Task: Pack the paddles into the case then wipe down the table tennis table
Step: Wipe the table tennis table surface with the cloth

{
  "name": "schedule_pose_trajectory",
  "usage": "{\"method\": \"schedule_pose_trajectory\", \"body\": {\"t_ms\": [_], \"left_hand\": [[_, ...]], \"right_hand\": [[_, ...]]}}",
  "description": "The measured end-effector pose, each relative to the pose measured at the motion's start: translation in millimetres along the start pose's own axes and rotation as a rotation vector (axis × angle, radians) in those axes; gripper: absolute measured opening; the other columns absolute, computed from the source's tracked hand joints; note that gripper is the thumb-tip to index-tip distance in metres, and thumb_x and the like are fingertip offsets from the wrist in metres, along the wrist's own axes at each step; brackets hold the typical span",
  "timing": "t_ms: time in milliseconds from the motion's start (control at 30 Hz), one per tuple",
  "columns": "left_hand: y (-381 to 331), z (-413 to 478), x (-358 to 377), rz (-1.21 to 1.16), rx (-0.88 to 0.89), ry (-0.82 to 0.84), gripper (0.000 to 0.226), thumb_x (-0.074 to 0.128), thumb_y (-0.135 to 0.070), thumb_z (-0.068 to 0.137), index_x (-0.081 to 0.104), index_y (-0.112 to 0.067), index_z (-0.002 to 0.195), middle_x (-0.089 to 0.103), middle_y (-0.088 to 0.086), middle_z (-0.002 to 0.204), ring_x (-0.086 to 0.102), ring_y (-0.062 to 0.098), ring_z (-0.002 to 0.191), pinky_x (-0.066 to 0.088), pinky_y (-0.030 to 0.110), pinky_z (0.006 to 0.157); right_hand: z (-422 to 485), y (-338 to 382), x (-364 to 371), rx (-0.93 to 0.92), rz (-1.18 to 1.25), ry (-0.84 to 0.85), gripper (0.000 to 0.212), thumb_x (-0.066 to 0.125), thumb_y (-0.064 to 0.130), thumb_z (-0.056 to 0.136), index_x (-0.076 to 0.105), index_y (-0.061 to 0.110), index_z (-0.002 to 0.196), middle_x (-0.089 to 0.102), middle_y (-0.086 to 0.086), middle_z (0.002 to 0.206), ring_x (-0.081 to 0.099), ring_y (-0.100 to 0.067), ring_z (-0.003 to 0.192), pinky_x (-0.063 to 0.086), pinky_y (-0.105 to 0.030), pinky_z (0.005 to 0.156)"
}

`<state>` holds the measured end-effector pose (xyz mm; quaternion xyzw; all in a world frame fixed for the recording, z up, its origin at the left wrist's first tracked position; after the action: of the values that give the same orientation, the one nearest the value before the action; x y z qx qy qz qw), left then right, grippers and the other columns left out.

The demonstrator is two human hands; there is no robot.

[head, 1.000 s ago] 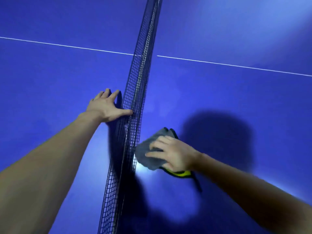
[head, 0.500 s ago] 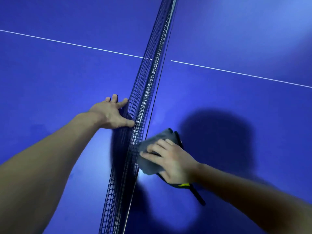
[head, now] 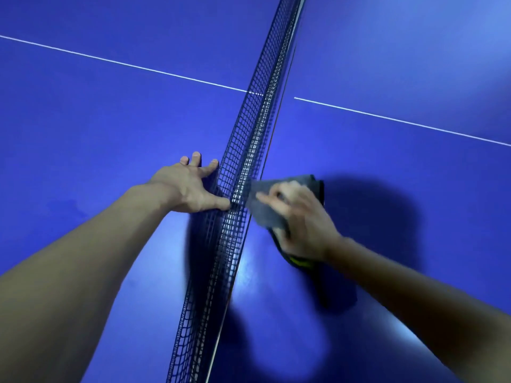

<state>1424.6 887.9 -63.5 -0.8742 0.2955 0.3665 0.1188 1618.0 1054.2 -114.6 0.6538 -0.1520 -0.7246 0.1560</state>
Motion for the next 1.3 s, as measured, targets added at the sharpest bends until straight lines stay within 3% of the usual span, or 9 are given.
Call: {"method": "schedule_pose_trajectory", "body": {"t_ms": [167,300,367,533,667,800,900,1200,1300], "left_hand": [[-1,-2,0,-0.005,-0.007,0.002,0.124,0.051,-0.094,0.065,0.002,-0.047,0.169,-0.009,-0.003,0.180,0.002,0.024,0.167,0.031,0.050,0.128],[-2,-5,0,-0.005,-0.010,-0.018,0.110,0.059,-0.085,0.083,0.002,-0.047,0.169,-0.010,-0.005,0.179,0.001,0.022,0.167,0.032,0.048,0.127],[-3,-4,-1,-0.007,-0.009,-0.018,0.111,0.059,-0.086,0.082,0.001,-0.048,0.169,-0.010,-0.005,0.179,0.001,0.022,0.167,0.032,0.048,0.127],[-1,-1,0,-0.001,-0.002,-0.018,0.118,0.057,-0.092,0.076,0.000,-0.048,0.169,-0.010,-0.006,0.179,0.001,0.020,0.167,0.033,0.048,0.126],[0,-2,1,0.000,0.002,-0.024,0.113,0.057,-0.089,0.081,-0.002,-0.048,0.169,-0.013,-0.007,0.179,-0.002,0.017,0.166,0.034,0.048,0.126],[0,-3,-1,0.010,0.006,0.000,0.113,0.055,-0.090,0.081,-0.003,-0.049,0.168,-0.014,-0.008,0.179,-0.002,0.018,0.166,0.033,0.048,0.126],[1,-4,-1,-0.005,0.007,-0.005,0.112,0.056,-0.088,0.082,-0.002,-0.049,0.169,-0.013,-0.008,0.179,-0.002,0.019,0.166,0.033,0.046,0.126],[4,-2,3,-0.035,0.017,-0.022,0.119,0.054,-0.094,0.074,-0.003,-0.050,0.168,-0.013,-0.008,0.179,-0.003,0.016,0.166,0.033,0.049,0.127],[4,-2,3,-0.050,0.011,-0.014,0.121,0.053,-0.095,0.071,-0.003,-0.051,0.168,-0.014,-0.008,0.179,-0.005,0.015,0.166,0.031,0.049,0.128]], "right_hand": [[13,-28,-8,-0.284,-0.019,0.126,0.061,0.061,0.018,0.079,0.070,0.010,0.138,0.065,-0.015,0.117,0.058,-0.036,0.100,0.048,-0.045,0.093],[92,-97,-33,0.229,-0.142,-0.106,0.058,0.057,0.024,0.080,0.069,0.016,0.136,0.058,-0.013,0.117,0.056,-0.041,0.103,0.052,-0.058,0.095],[87,-77,-23,0.274,-0.133,-0.130,0.056,0.058,0.026,0.079,0.069,0.013,0.132,0.057,-0.014,0.114,0.055,-0.041,0.101,0.051,-0.058,0.091],[-2,5,-1,-0.218,0.042,0.194,0.065,0.055,0.024,0.077,0.067,0.014,0.141,0.060,-0.009,0.119,0.053,-0.032,0.101,0.046,-0.049,0.093],[38,-48,-9,-0.397,0.003,0.231,0.060,0.063,0.023,0.079,0.069,0.014,0.138,0.064,-0.013,0.121,0.056,-0.034,0.101,0.045,-0.045,0.095],[128,-136,-39,0.240,-0.151,-0.200,0.052,0.058,0.027,0.088,0.068,0.016,0.139,0.059,-0.016,0.121,0.056,-0.042,0.107,0.050,-0.059,0.098],[148,-133,-37,0.510,-0.200,-0.251,0.053,0.060,0.026,0.088,0.067,0.013,0.139,0.056,-0.015,0.121,0.054,-0.042,0.110,0.047,-0.057,0.100],[23,-54,-17,-0.242,0.072,0.171,0.058,0.060,0.018,0.084,0.069,0.011,0.140,0.063,-0.012,0.121,0.058,-0.034,0.103,0.047,-0.045,0.097],[92,-116,-29,-0.075,-0.058,-0.001,0.058,0.058,0.020,0.080,0.071,0.010,0.136,0.063,-0.017,0.119,0.059,-0.040,0.105,0.049,-0.050,0.100]]}}
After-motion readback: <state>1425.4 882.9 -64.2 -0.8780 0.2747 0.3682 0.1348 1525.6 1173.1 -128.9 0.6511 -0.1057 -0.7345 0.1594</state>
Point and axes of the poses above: each hand's wrist, its own z-axis towards the middle knuckle, its own x-axis out of the palm, y = z × x, the point moved 2 cm from there along z, towards the middle knuckle
